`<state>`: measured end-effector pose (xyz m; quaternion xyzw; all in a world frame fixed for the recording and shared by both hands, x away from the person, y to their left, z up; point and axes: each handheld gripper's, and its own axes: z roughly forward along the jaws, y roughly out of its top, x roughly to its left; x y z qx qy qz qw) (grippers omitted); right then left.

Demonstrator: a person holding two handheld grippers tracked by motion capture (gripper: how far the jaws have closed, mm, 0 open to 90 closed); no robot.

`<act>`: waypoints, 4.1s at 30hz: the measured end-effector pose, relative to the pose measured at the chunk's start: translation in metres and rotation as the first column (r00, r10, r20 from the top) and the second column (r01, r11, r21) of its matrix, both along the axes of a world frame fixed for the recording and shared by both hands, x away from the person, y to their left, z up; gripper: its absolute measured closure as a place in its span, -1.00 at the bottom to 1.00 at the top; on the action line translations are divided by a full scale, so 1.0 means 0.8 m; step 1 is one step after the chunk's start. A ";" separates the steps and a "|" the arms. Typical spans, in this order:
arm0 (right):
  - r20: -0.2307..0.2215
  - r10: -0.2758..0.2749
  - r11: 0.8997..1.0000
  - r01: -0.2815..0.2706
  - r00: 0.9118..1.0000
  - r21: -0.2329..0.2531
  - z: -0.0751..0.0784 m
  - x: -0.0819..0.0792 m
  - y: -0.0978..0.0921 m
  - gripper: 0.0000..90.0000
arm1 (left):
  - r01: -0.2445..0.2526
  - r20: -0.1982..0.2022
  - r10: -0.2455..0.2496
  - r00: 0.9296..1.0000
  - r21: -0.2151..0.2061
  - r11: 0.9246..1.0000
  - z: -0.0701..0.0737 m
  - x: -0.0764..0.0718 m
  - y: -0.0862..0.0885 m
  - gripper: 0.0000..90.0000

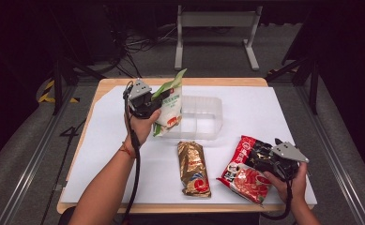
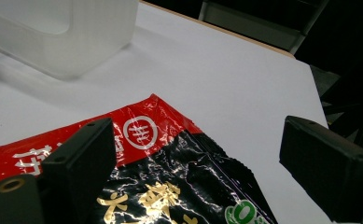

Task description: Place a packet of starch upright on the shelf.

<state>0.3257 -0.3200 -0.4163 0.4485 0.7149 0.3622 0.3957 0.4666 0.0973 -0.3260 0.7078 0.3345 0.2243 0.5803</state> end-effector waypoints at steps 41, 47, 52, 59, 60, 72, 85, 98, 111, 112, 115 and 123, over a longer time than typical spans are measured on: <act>-0.025 0.023 0.999 -0.024 0.999 -0.028 -0.006 0.001 0.005 -0.75 | 0.002 -0.048 0.001 0.999 0.054 0.999 -0.043 0.038 -0.022 0.86; -0.026 0.022 0.999 -0.022 0.999 -0.032 -0.007 0.002 0.005 -0.75 | 0.020 -0.051 -0.017 0.999 0.057 0.998 -0.048 0.036 -0.013 0.87; -0.030 0.022 0.999 -0.023 0.999 -0.029 -0.007 0.002 0.005 -0.75 | 0.043 -0.051 -0.040 0.998 0.059 0.997 -0.052 0.031 -0.007 0.86; -0.036 0.025 0.999 -0.027 0.999 -0.031 -0.009 0.003 0.005 -0.75 | 0.077 -0.046 -0.073 0.996 0.075 0.994 -0.051 0.022 0.001 0.82; -0.036 0.026 0.999 -0.027 0.999 -0.031 -0.009 0.003 0.005 -0.75 | 0.078 -0.046 -0.075 0.996 0.078 0.994 -0.051 0.021 0.002 0.82; -0.035 0.024 0.999 -0.025 0.999 -0.024 -0.007 0.002 0.004 -0.74 | 0.104 -0.058 -0.099 0.993 0.111 0.988 -0.058 0.012 0.008 0.81; -0.044 0.017 1.000 -0.018 0.999 -0.025 -0.008 -0.002 0.001 -0.74 | 0.138 -0.067 -0.128 0.989 0.165 0.977 -0.059 -0.001 0.016 0.79; -0.050 0.021 0.999 -0.023 0.999 -0.040 -0.010 -0.004 0.001 -0.74 | 0.176 -0.094 -0.161 0.982 0.179 0.968 -0.063 -0.018 0.031 0.68; -0.055 0.031 0.998 -0.034 0.998 -0.055 -0.011 -0.004 0.004 -0.74 | 0.244 -0.124 -0.222 0.967 0.201 0.949 -0.082 -0.065 0.050 0.62; -0.056 0.031 0.998 -0.034 0.998 -0.054 -0.011 -0.004 0.004 -0.74 | 0.252 -0.132 -0.229 0.964 0.203 0.946 -0.085 -0.067 0.050 0.60; -0.052 0.030 0.998 -0.033 0.998 -0.059 -0.010 -0.004 0.005 -0.74 | 0.261 -0.146 -0.232 0.962 0.233 0.937 -0.096 -0.073 0.045 0.52; -0.053 0.035 0.996 -0.039 0.998 -0.086 -0.012 -0.001 0.007 -0.74 | 0.301 -0.252 -0.251 0.935 0.185 0.935 -0.116 -0.068 0.032 0.09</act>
